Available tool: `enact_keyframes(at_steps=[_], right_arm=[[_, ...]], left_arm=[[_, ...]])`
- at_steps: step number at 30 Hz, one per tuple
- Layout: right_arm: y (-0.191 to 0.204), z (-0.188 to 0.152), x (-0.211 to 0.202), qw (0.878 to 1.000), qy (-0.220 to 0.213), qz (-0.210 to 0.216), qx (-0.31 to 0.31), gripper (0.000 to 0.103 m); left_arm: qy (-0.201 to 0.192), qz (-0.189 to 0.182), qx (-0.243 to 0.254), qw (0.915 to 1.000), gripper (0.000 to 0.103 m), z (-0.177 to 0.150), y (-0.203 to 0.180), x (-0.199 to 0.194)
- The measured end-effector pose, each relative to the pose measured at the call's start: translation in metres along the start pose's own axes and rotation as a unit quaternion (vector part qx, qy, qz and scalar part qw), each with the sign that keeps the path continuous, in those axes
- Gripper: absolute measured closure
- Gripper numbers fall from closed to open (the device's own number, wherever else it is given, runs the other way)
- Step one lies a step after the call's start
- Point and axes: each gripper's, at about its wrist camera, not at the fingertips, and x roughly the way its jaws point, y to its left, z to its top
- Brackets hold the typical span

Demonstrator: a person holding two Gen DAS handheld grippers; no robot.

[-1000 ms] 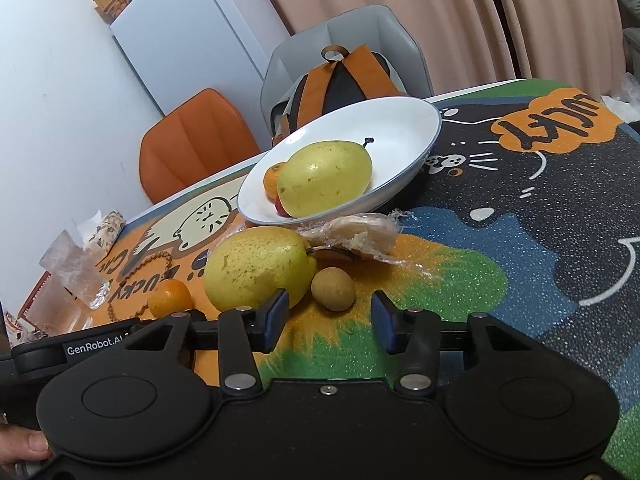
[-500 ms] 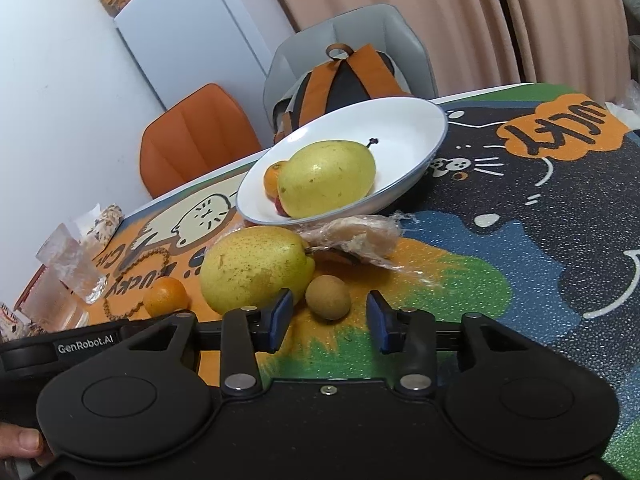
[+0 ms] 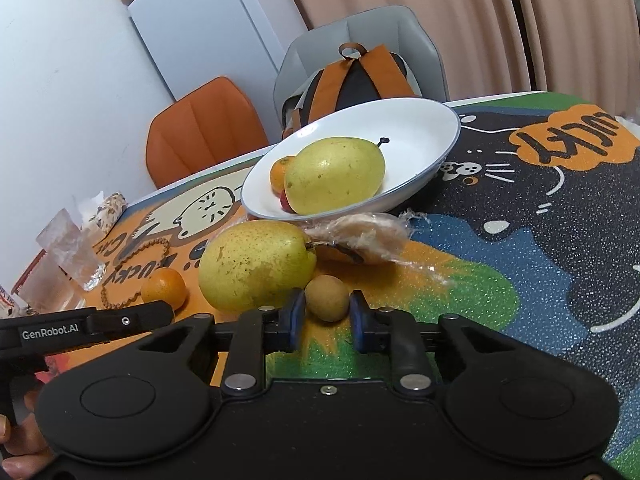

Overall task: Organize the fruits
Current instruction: 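Close the left tool on a small kiwi while the right tool grasps another kiwi, then carry both kiwis into the white bowl and open both tools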

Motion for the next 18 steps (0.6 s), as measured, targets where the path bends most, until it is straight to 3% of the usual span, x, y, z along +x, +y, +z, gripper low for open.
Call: enact_keyframes(at_steps=[18], right_arm=[[0.005,0.014,-0.044,0.999,-0.044,0.015,-0.003,0.081]], left_arm=[[-0.022,-0.013,0.019,0.9995,0.078,0.013,-0.021,-0.018]])
